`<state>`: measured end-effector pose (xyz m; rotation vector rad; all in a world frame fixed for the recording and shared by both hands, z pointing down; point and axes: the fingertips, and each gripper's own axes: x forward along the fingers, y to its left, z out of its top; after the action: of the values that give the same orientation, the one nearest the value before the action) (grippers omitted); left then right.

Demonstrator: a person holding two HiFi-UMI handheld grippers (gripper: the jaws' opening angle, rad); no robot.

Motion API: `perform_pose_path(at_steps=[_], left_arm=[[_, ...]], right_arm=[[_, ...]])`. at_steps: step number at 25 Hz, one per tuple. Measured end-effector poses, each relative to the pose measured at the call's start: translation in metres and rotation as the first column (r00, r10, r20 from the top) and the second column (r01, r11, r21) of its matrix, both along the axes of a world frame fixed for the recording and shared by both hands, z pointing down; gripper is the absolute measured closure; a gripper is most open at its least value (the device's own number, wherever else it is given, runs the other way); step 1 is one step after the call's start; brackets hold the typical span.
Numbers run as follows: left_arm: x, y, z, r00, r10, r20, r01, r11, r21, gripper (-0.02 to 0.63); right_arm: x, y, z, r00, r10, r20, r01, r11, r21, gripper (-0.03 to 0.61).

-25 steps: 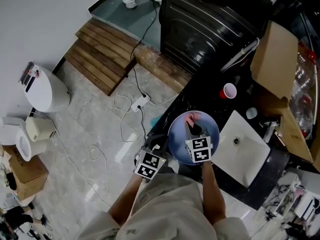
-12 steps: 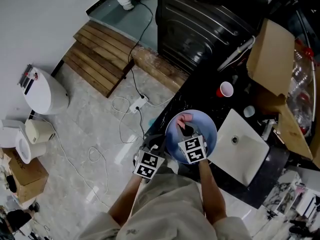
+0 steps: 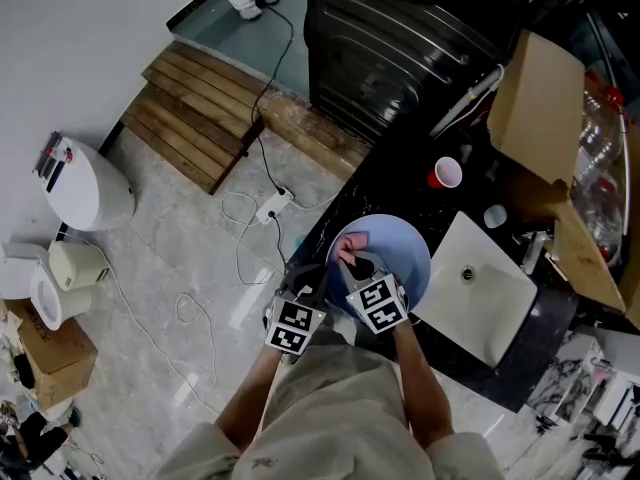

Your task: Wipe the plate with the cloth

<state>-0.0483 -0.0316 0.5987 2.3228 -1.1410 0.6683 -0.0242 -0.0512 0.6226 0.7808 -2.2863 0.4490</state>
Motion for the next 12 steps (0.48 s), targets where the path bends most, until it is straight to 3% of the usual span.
perform_pose_path(at_steps=[12], left_arm=[[0.001, -0.002, 0.0, 1.0, -0.004, 0.008, 0.004, 1.0, -0.001, 0.609]], right_arm=[[-0.007, 0.029, -0.004, 0.995, -0.088, 0.037, 0.091, 0.993, -0.079, 0.557]])
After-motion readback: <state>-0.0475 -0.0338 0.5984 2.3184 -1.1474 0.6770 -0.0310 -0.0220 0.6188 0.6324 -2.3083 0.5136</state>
